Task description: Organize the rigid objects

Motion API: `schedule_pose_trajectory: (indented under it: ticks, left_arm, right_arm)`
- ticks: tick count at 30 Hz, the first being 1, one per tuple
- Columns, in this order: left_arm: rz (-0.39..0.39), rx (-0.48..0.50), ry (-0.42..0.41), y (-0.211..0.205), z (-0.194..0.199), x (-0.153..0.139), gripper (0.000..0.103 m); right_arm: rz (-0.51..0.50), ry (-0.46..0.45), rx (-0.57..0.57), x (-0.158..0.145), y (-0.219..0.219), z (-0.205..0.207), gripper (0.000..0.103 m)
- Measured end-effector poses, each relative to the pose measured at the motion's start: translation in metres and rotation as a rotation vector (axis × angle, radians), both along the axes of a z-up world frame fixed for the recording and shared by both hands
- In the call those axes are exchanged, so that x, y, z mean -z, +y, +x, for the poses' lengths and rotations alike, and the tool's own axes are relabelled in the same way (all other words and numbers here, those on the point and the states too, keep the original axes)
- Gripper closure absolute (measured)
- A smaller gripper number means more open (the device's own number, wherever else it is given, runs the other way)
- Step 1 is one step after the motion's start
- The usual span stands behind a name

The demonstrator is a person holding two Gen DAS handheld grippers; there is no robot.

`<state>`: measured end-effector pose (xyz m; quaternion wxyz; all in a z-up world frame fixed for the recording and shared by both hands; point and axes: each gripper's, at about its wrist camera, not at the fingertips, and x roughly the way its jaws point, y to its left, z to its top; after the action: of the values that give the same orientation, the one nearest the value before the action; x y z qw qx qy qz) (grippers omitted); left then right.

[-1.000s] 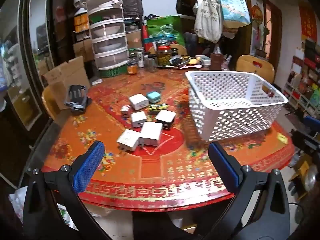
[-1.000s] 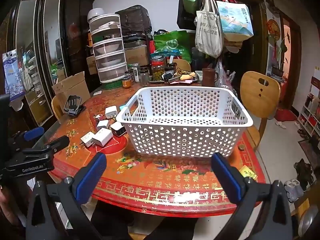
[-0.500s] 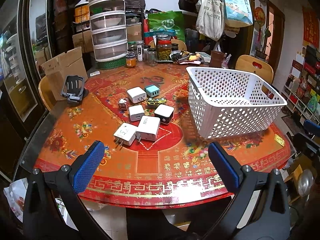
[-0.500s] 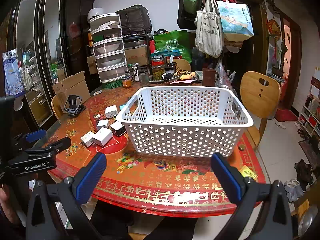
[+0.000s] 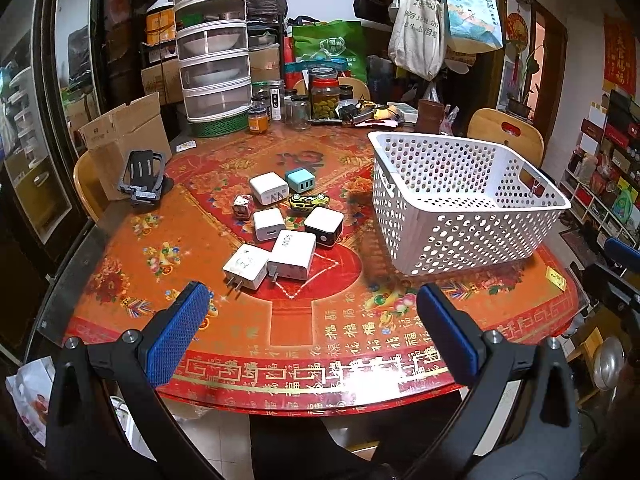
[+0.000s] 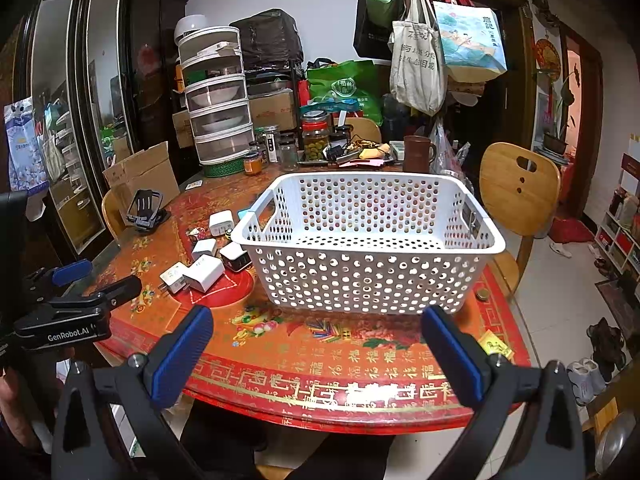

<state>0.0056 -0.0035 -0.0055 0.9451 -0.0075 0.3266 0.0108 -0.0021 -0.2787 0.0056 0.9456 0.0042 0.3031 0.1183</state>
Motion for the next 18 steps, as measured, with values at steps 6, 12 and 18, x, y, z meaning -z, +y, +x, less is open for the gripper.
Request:
schedule_pose_trajectory:
  ticks: [6, 12, 18]
  left_arm:
    - [0.0, 0.002, 0.004, -0.0002, 0.0001, 0.0009, 0.0]
    - [-0.001, 0.001, 0.0, -0.0005, 0.0001, 0.0017, 0.001]
    - [0.001, 0.0, 0.0, -0.0001, -0.0003, 0.002, 0.001]
  right_arm:
    - [0.0, 0.0, 0.0, -0.0001, 0.0, 0.0001, 0.0]
    - [0.0, 0.0, 0.0, -0.0001, 0.0, 0.0, 0.0]
    - [-0.001, 0.001, 0.0, -0.0001, 0.0001, 0.0003, 0.0]
